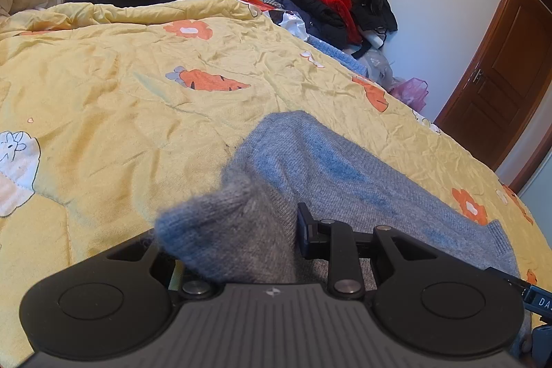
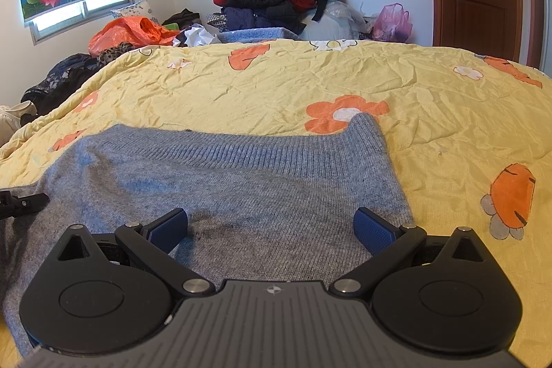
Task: Fold small clothes
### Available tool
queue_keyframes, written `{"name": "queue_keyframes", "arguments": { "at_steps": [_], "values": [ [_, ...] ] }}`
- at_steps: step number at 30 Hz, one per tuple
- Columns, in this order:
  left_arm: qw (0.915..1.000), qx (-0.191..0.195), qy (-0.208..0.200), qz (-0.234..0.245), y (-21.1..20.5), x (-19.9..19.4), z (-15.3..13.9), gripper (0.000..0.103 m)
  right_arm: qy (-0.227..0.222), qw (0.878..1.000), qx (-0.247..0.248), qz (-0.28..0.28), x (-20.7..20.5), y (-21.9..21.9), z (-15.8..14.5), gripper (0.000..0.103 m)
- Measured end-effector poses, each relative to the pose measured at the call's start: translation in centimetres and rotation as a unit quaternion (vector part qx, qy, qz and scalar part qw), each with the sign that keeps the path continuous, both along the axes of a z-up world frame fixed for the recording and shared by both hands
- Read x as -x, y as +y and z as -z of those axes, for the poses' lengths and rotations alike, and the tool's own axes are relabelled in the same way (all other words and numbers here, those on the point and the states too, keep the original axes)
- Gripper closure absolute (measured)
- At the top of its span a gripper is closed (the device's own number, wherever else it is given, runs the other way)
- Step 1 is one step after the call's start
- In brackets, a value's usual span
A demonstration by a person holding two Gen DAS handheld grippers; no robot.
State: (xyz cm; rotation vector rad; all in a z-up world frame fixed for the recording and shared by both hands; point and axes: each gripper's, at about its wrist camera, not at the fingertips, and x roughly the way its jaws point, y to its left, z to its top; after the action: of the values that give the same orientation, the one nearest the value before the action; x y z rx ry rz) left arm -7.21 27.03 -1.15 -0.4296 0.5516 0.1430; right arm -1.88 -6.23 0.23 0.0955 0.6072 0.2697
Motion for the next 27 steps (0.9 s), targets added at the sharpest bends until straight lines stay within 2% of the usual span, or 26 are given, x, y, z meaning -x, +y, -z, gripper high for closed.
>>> {"name": "queue_keyframes", "arguments": {
  "at_steps": [23,25,27],
  "values": [
    [1.0000,-0.002,0.001,0.000,0.0,0.0,0.0,0.076,0.000,1.000,0.000,0.000,0.0,0.0,0.0,0.000],
    [0.9998,-0.018,0.005,-0.001,-0.6,-0.1,-0.2,0.080,0.000,1.000,-0.001,0.000,0.0,0.0,0.0,0.000],
    [0.9978,-0.066,0.003,0.011,-2.1,0.0,-0.9,0.086,0.000,1.000,-0.002,0.000,0.0,0.0,0.0,0.000]
  ]
}}
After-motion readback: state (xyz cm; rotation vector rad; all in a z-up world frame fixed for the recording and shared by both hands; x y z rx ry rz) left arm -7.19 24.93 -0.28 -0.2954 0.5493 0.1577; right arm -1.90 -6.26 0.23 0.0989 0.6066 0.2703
